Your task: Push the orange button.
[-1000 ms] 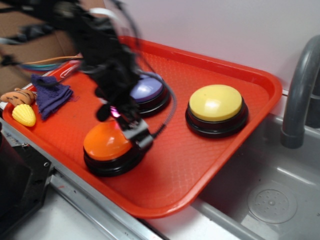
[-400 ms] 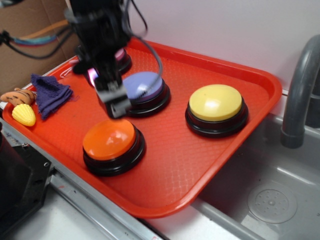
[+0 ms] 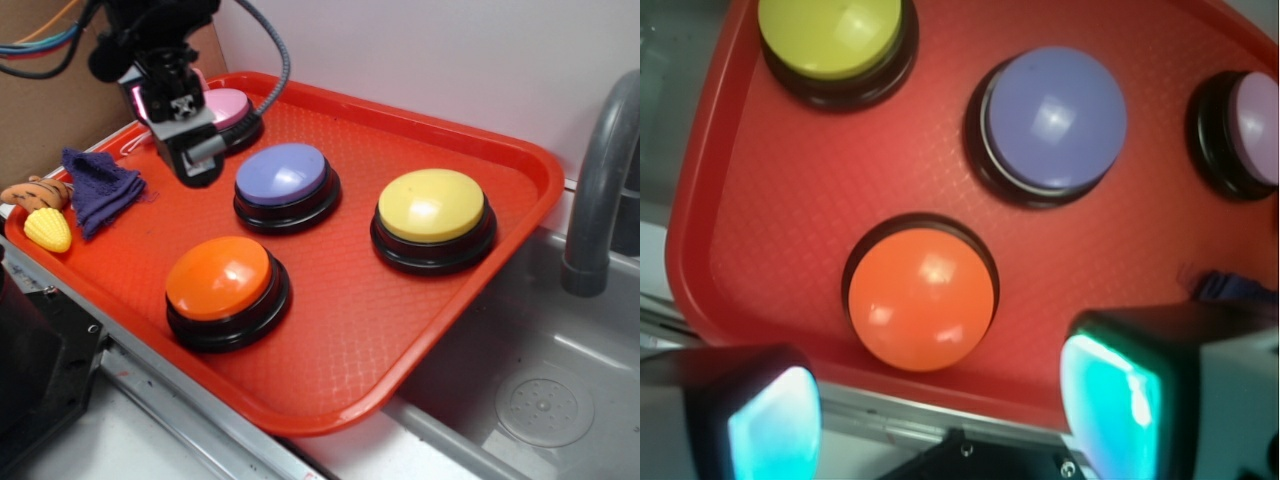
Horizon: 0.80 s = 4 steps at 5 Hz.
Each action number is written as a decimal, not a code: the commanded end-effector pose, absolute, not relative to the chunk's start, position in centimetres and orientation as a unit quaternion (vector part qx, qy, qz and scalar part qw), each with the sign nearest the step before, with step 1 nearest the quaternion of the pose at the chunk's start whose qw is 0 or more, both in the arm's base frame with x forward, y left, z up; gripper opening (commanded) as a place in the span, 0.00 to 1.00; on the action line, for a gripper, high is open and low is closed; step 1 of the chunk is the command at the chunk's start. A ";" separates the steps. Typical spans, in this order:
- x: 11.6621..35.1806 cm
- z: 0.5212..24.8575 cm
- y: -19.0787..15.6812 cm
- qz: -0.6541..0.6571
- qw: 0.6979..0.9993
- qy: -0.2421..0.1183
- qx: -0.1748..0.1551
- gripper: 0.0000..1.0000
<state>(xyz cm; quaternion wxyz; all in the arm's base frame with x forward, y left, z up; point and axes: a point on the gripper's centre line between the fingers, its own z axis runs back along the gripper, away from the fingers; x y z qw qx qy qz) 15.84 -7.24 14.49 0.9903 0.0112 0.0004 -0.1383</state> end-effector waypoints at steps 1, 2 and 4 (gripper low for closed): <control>16.0 16.3 -6.0 -0.107 0.994 -0.028 0.015 1.00; 15.9 16.7 -4.7 -0.085 0.996 -0.022 0.021 1.00; 15.7 17.8 -2.6 -0.041 0.998 -0.028 0.023 1.00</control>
